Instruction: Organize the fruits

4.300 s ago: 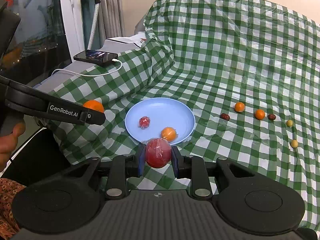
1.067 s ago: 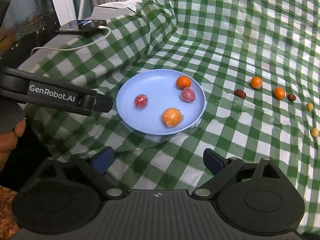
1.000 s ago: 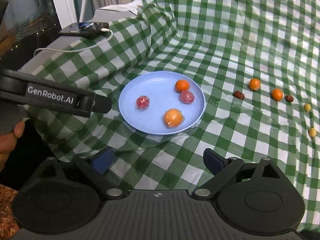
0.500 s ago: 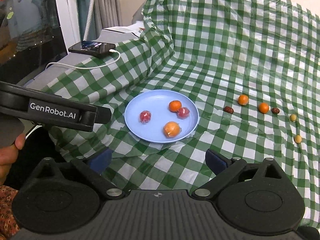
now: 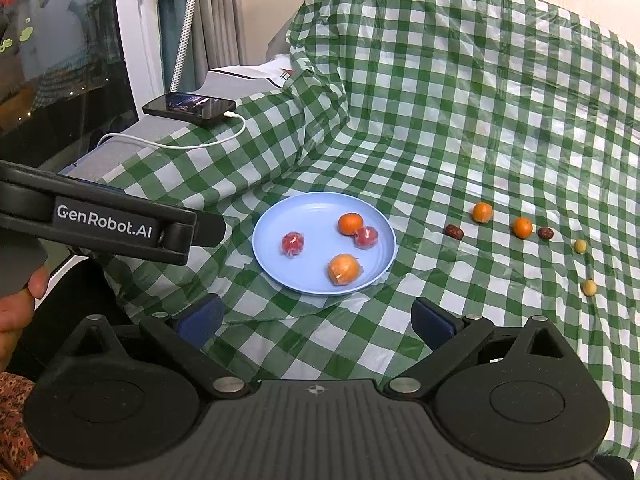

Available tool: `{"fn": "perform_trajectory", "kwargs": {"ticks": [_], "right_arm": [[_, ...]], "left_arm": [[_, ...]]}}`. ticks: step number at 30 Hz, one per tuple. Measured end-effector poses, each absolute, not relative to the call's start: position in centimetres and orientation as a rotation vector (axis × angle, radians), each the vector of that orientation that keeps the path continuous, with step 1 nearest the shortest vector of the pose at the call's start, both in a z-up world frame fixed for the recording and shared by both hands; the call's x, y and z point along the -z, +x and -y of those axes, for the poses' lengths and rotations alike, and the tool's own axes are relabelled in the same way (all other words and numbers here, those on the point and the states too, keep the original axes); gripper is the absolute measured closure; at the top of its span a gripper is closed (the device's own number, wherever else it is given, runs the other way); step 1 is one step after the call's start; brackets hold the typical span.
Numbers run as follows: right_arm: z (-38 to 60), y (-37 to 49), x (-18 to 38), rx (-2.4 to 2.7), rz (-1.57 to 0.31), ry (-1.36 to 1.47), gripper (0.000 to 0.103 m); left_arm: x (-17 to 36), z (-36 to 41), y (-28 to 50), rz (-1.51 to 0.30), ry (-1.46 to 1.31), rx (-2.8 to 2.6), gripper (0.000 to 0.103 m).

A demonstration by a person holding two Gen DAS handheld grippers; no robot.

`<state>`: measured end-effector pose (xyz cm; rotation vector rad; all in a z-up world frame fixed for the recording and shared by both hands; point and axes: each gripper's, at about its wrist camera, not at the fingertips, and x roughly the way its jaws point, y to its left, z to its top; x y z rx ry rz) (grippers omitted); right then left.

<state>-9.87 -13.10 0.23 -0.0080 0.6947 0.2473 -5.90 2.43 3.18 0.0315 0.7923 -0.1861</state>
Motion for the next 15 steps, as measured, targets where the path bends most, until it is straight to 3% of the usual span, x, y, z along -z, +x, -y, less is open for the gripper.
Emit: {"fn": "perform_trajectory", "kwargs": {"ticks": [15], "right_arm": [[13.42,-9.51,0.19,-0.251,-0.714,-0.001,0.003]], "left_arm": [[-3.07,-2.21,-5.55,-0.803,0.037,0.185,0.000]]}}
